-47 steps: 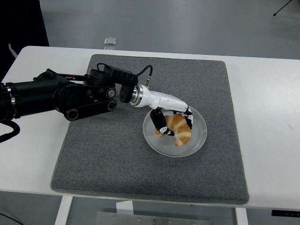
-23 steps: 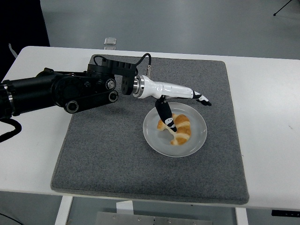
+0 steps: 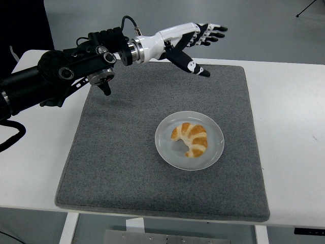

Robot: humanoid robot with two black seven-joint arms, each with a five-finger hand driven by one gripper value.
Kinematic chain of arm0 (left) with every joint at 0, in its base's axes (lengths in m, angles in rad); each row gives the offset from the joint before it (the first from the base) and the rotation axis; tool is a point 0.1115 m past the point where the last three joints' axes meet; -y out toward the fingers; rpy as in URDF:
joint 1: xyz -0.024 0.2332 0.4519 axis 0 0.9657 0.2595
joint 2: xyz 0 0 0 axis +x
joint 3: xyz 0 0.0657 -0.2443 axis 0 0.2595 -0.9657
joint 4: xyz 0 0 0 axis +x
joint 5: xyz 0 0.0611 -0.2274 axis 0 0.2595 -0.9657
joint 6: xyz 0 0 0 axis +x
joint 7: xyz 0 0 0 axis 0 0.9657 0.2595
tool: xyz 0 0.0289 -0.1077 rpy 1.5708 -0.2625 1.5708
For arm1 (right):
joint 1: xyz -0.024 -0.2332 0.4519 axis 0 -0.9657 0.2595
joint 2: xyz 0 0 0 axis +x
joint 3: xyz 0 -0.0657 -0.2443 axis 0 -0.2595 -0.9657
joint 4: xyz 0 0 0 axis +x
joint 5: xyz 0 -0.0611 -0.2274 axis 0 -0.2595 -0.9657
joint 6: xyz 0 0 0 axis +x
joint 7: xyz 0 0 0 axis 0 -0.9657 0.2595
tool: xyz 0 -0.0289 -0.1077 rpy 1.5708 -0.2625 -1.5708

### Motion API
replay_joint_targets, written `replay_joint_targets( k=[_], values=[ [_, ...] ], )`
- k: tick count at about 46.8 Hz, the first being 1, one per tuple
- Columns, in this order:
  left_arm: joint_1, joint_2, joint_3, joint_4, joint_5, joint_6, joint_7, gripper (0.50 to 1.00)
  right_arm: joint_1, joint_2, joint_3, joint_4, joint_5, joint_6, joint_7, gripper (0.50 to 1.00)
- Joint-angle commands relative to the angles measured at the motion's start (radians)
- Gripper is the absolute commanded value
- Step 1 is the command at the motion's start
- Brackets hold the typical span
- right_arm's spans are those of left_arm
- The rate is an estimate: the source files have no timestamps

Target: Place the bread on the plate

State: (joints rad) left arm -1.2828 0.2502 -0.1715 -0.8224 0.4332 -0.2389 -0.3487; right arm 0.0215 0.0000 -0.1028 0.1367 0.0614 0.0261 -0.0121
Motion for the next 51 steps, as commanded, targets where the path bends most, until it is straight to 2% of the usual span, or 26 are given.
replay_joint_targets(
  k=[1, 9, 14, 30, 41, 51],
  values=[
    [-0.001, 0.0, -0.005, 0.045, -0.129, 0.0, 0.0, 0.999, 0.001, 0.0, 0.0, 0.0, 0.0, 0.0, 0.0, 0.952],
    [0.003, 0.001, -0.042, 0.181, -0.206, 0.0, 0.004, 0.999, 0.0, 0.0, 0.0, 0.0, 0.0, 0.0, 0.0, 0.952],
    [0.059, 0.001, -0.129, 0.239, -0.309, -0.013, 0.013, 0.999, 0.0, 0.0, 0.0, 0.0, 0.0, 0.0, 0.0, 0.952],
    [0.187, 0.001, -0.292, 0.264, -0.508, -0.014, 0.027, 0.999, 0.0, 0.0, 0.0, 0.0, 0.0, 0.0, 0.0, 0.952],
    [0.264, 0.003, -0.401, 0.264, -0.513, -0.013, 0.033, 0.999, 0.0, 0.0, 0.0, 0.0, 0.0, 0.0, 0.0, 0.952],
    [0.293, 0.003, -0.459, 0.266, -0.548, 0.0, 0.106, 0.999, 0.0, 0.0, 0.002, 0.0, 0.0, 0.0, 0.0, 0.952]
  ],
)
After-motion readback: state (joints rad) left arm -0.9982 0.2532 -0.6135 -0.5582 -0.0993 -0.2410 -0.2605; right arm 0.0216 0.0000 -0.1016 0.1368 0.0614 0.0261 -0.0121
